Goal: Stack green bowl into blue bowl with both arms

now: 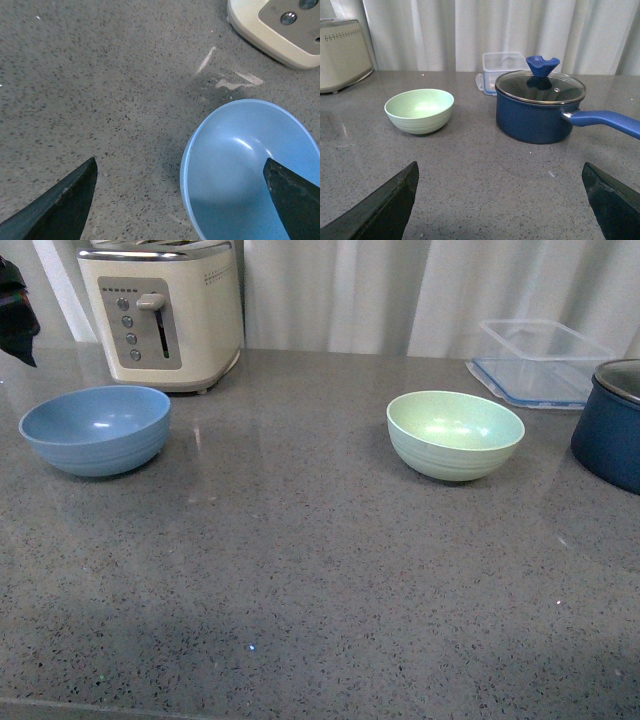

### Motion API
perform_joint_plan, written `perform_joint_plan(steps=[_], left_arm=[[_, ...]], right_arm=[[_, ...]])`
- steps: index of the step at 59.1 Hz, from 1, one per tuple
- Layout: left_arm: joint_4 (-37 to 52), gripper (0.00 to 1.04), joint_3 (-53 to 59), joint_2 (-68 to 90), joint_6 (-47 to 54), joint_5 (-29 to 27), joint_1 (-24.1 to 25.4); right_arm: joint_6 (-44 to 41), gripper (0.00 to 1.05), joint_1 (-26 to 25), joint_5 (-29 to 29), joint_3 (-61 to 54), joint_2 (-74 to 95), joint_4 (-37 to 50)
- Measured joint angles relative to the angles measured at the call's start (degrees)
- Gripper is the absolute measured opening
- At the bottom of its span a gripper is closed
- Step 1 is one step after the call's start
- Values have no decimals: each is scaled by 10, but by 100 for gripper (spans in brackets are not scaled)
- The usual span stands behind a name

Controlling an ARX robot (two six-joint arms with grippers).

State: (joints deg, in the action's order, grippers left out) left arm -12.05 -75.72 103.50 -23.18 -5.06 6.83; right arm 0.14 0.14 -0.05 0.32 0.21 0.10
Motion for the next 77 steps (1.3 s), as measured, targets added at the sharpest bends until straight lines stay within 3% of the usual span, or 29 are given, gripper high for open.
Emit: perform_joint_plan(steps=[28, 32, 56, 59, 77], left_arm=[[-31, 97, -76, 121, -11, -6, -20], [-33, 89, -79, 128, -10, -10, -21], [-40, 9, -90, 125, -5, 9, -38], [-40, 4, -89, 121, -4, 9, -41], [-39, 4, -96, 86, 2, 16, -93]], right_arm=[[0, 95, 0, 0, 0, 0, 0], [0, 95, 0, 0, 0, 0, 0], [0, 95, 0, 0, 0, 0, 0], [0, 95, 0, 0, 0, 0, 0], [0, 95, 0, 0, 0, 0, 0]])
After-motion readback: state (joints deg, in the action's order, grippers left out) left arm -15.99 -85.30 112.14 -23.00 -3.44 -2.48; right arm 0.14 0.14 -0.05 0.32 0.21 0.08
